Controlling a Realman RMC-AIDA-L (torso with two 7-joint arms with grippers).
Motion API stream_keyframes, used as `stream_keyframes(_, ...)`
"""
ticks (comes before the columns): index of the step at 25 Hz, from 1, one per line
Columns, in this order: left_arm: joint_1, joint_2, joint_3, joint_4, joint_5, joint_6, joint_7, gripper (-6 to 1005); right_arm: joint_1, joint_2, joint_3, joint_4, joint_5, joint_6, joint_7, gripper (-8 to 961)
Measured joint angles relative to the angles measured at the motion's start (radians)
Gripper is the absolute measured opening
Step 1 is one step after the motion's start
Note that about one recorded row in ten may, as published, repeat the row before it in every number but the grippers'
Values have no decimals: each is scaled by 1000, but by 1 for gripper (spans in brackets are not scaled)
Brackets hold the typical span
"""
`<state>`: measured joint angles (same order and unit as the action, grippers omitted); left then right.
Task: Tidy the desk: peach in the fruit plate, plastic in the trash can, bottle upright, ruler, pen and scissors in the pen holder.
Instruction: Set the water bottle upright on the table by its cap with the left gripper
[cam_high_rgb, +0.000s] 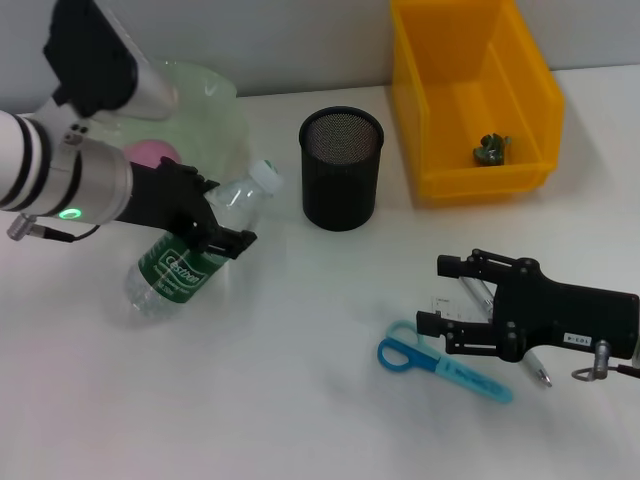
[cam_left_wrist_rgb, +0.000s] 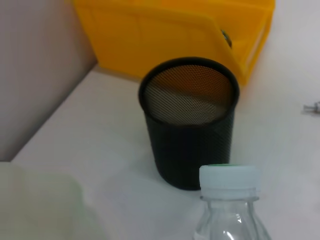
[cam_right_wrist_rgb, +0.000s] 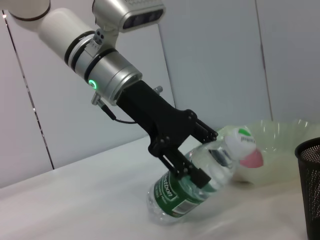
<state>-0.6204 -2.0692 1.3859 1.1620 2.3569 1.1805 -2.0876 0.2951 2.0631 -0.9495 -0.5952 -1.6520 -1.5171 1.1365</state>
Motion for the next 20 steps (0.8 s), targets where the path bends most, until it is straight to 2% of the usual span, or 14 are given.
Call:
stream_keyframes(13,59,0,-26,8,-96,-55,43,780,14,2,0,0,-3,12,10,842)
stream_keyframes(20,113,1,-61,4,-262,-72,180,779,15,2,0,0,-5,13,12,842)
